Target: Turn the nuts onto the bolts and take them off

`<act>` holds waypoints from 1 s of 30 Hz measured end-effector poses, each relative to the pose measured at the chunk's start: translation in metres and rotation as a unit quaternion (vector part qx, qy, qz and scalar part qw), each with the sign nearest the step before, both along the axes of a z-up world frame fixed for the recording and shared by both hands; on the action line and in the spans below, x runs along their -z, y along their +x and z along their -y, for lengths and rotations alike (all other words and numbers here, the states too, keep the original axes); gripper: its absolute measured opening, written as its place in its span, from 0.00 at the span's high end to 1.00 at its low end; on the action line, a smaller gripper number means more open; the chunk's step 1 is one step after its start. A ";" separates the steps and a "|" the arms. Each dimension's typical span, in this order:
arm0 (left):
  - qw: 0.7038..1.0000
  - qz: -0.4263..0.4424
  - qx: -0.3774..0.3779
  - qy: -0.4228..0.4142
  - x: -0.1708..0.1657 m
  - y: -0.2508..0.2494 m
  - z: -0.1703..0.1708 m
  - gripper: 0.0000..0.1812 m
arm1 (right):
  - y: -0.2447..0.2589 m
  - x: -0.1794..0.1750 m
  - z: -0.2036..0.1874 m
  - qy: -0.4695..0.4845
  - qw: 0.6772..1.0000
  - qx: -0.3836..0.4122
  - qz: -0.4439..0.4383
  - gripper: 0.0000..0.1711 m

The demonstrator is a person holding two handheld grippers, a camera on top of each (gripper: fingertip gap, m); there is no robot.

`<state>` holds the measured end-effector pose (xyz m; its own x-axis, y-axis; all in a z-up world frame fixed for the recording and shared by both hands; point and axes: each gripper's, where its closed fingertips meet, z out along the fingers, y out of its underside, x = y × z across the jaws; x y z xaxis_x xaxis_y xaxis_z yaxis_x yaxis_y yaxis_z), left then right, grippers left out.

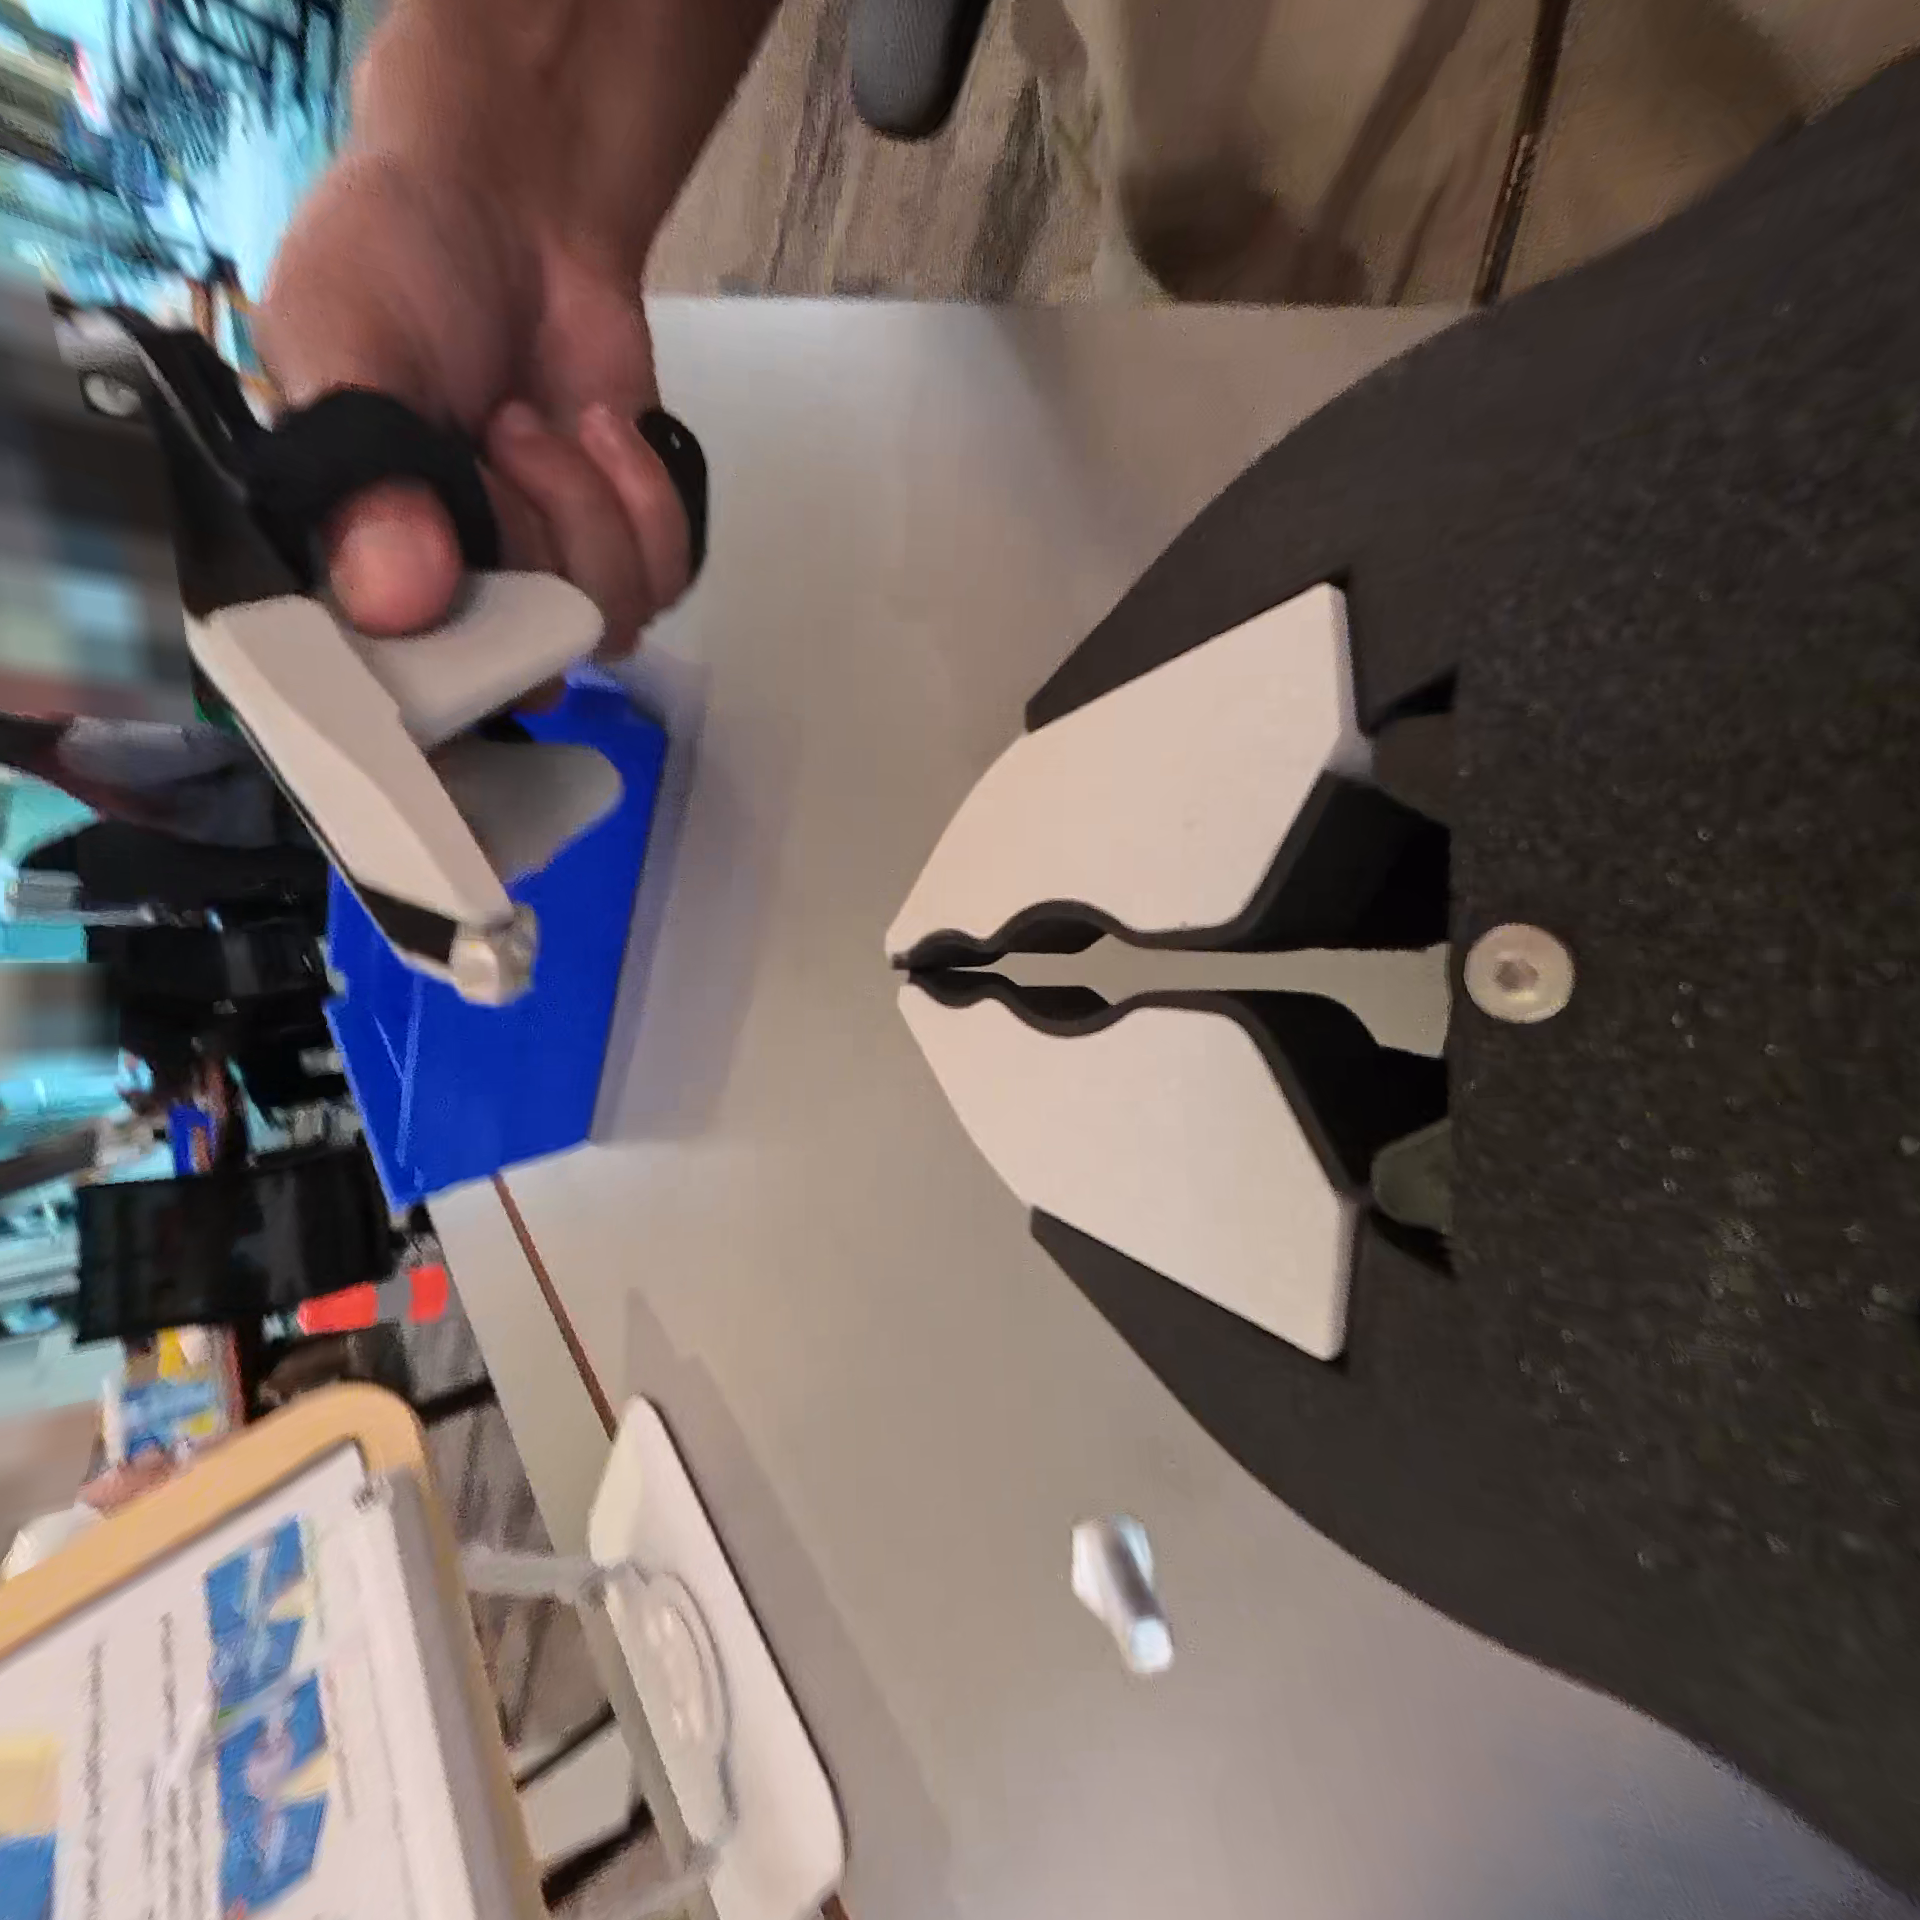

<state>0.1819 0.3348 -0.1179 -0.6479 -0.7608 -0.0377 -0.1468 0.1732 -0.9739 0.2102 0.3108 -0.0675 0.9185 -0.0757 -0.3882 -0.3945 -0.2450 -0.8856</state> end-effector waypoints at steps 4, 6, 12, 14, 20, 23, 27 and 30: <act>0.996 -0.038 -0.072 0.020 0.013 -0.006 -0.035 1.00 | 0.007 0.008 0.018 0.001 0.999 0.025 0.019 0.90; 0.994 -0.036 -0.105 0.012 0.009 -0.010 -0.049 0.98 | 0.010 0.016 0.024 -0.004 0.999 0.038 0.021 0.90; 0.971 -0.102 -0.214 0.035 0.031 -0.011 -0.093 0.84 | 0.005 0.027 0.029 0.011 0.999 0.035 0.011 0.90; 0.958 -0.133 -0.252 0.028 0.038 -0.013 -0.106 0.79 | 0.003 0.027 0.030 0.018 0.999 0.027 0.005 0.90; 0.910 -0.143 -0.340 0.188 0.046 -0.028 -0.153 0.77 | 0.006 0.035 0.034 0.001 1.000 0.006 0.027 0.90; 0.904 -0.174 -0.335 0.201 0.051 -0.025 -0.154 0.77 | 0.010 0.036 0.036 0.003 1.000 -0.005 0.028 0.90; 0.888 -0.207 -0.356 0.205 0.070 -0.011 -0.164 0.79 | 0.011 0.037 0.037 0.010 0.999 -0.022 0.026 0.90; 0.879 -0.238 -0.369 0.185 0.085 -0.004 -0.169 0.82 | 0.013 0.038 0.040 0.013 0.999 -0.029 0.028 0.90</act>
